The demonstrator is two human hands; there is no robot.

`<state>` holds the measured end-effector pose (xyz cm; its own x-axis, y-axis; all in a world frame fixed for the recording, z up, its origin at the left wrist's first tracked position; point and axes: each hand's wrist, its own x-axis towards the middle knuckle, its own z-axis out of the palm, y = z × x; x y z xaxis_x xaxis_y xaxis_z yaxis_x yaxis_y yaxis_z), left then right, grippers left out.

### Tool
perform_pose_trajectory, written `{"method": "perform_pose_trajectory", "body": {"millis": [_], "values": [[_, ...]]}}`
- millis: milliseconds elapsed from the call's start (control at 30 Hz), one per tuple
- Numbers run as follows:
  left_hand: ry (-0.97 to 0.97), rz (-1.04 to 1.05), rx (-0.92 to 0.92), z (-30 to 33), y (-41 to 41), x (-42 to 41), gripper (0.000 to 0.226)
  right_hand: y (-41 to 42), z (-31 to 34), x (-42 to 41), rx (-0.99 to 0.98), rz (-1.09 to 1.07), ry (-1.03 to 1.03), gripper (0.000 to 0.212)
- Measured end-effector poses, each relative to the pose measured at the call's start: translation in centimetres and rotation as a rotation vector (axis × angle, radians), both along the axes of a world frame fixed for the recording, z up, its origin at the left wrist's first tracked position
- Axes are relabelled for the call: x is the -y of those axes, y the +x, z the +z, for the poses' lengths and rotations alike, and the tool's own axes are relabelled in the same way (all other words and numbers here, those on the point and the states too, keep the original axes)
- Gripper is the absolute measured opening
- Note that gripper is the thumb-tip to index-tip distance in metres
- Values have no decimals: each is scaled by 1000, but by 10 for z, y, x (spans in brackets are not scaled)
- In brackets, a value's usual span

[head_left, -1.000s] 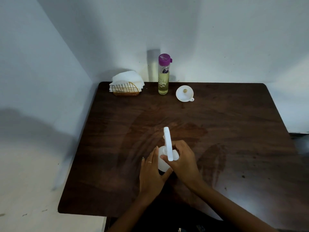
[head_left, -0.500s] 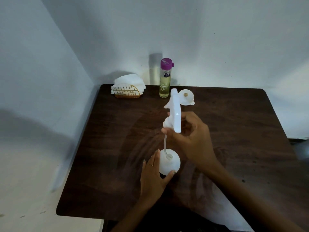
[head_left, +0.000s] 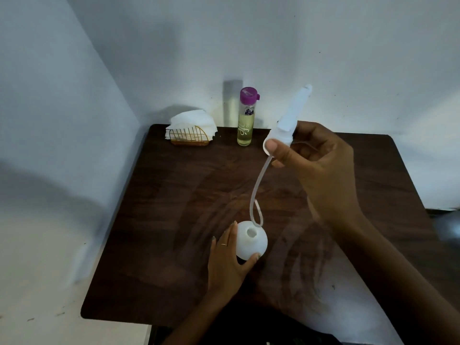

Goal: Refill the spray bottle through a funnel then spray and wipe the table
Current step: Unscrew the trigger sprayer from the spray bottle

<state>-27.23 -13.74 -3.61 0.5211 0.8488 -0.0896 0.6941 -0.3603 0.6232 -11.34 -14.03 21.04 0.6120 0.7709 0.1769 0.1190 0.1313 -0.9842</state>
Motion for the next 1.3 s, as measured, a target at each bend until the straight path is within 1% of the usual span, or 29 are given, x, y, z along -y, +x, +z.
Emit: {"method": "perform_pose_trajectory", "body": {"millis": [67,133,267,300,467,567,633,767,933,1000,1067,1133,1200,1300], "values": [[-4,7,3,2,0,1,92,3,2,2,-76,10,-4,35],[1,14,15,4,0,2,91,12,2,5,-211,17,-13,33],[0,10,16,7,0,1,92,45,-12,16,-504,26,-30,10],[0,7,14,7,0,1,92,55,-19,19,-580,15,-40,9],[18,-25,-3,3,-1,-2,91,89,-66,39,-887,-51,-220,23],[21,-26,-2,1,-3,-2,90,99,-110,51,-1043,-80,-314,42],[17,-27,-3,1,-4,-2,89,101,-139,59,-1105,-87,-369,42],[23,-27,-4,0,-5,-3,87,87,-185,65,-1109,-81,-542,40],[29,-25,-5,1,-6,-5,85,67,-220,56,-1088,-75,-666,44],[23,-26,-4,1,-6,-5,85,61,-226,51,-1012,-56,-758,41],[18,-27,-10,0,-6,-5,85,57,-230,46,-888,-30,-874,38],[13,-28,-16,-1,-7,-5,85,54,-232,42,-797,-25,-936,35],[15,-29,-16,-2,-8,-6,84,54,-232,38,-727,-41,-967,30],[17,-34,-17,-3,-9,-6,84,54,-234,35,-637,-73,-954,18]]}}
